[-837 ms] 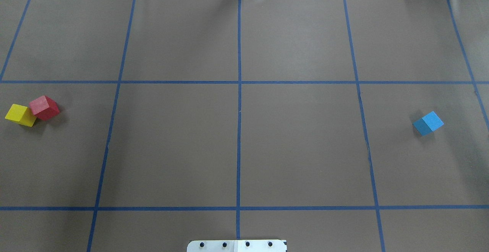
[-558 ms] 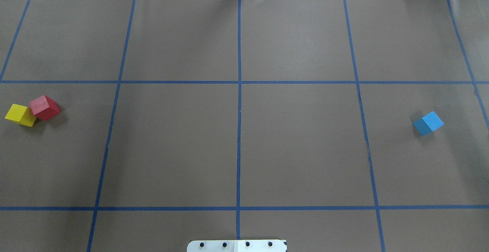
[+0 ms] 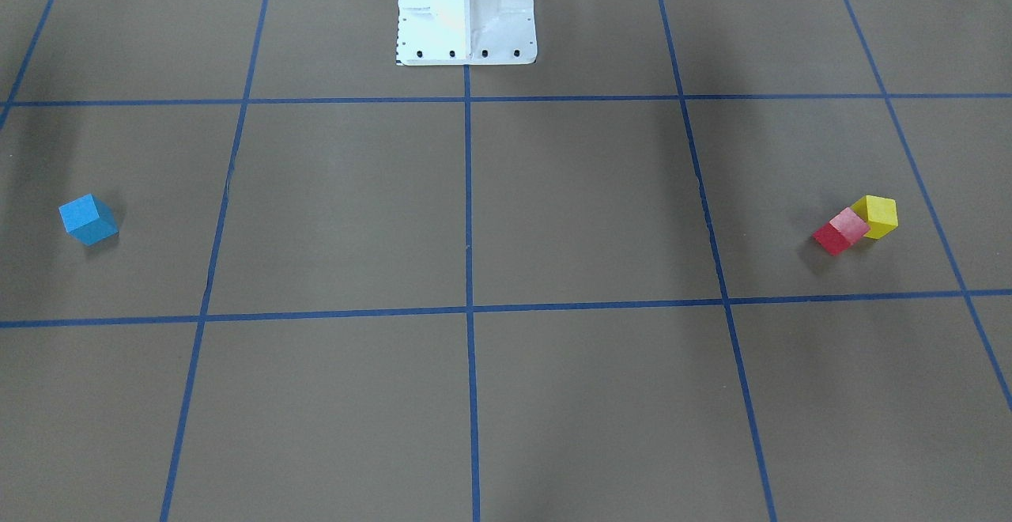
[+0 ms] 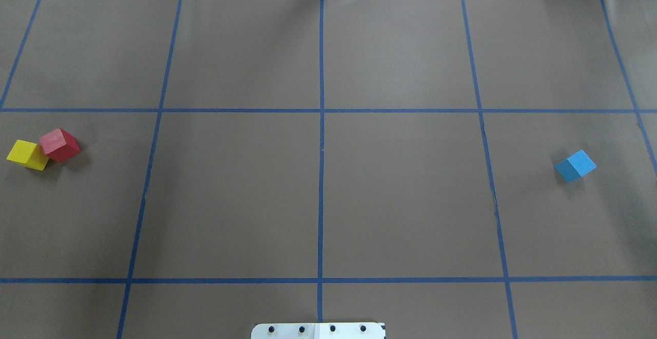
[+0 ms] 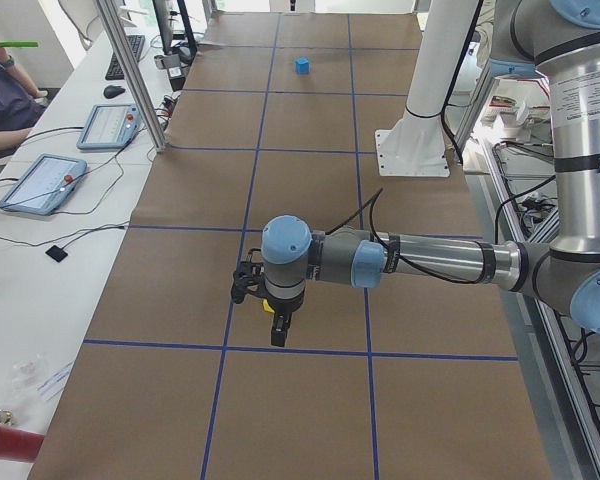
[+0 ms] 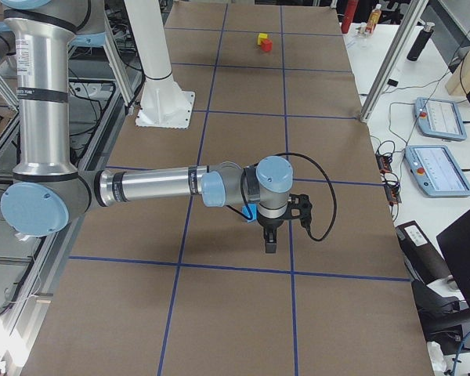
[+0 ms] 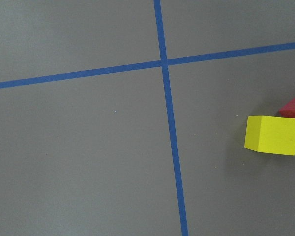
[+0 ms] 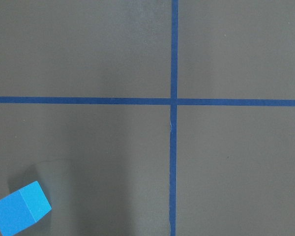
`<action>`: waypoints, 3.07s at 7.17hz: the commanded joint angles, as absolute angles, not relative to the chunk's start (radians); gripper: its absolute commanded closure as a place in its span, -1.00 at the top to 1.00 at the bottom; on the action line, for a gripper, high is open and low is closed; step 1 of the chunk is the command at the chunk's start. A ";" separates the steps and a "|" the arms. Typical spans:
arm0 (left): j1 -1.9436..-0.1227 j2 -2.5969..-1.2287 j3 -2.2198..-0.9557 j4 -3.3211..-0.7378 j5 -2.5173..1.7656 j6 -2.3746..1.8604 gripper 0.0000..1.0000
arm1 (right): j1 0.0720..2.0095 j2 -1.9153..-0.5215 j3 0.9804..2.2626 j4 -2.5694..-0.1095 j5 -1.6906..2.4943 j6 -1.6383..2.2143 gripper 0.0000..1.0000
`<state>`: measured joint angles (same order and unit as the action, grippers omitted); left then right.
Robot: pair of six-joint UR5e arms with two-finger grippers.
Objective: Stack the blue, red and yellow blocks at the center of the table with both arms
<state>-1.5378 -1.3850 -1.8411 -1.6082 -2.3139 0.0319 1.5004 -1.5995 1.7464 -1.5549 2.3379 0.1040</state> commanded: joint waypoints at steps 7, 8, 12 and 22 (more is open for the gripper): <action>-1.537 -1.394 -1.853 -1.620 -2.313 0.038 1.00 | 1.128 -1.586 1.694 -1.265 2.336 0.164 1.00; -1.537 -1.394 -1.853 -1.620 -2.313 0.037 1.00 | 1.103 -1.586 1.681 -1.266 2.333 0.164 1.00; -1.539 -1.393 -1.853 -1.631 -2.315 0.038 1.00 | 1.025 -1.572 1.652 -1.267 2.304 0.164 1.00; -1.539 -1.391 -1.887 -1.629 -2.318 0.040 1.00 | 1.057 -1.117 1.715 -1.920 2.269 0.167 -1.00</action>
<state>-1.5386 -1.3873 -1.8772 -1.6315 -2.3191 0.0392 1.0701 -1.2861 1.7004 -1.6904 2.2719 0.1647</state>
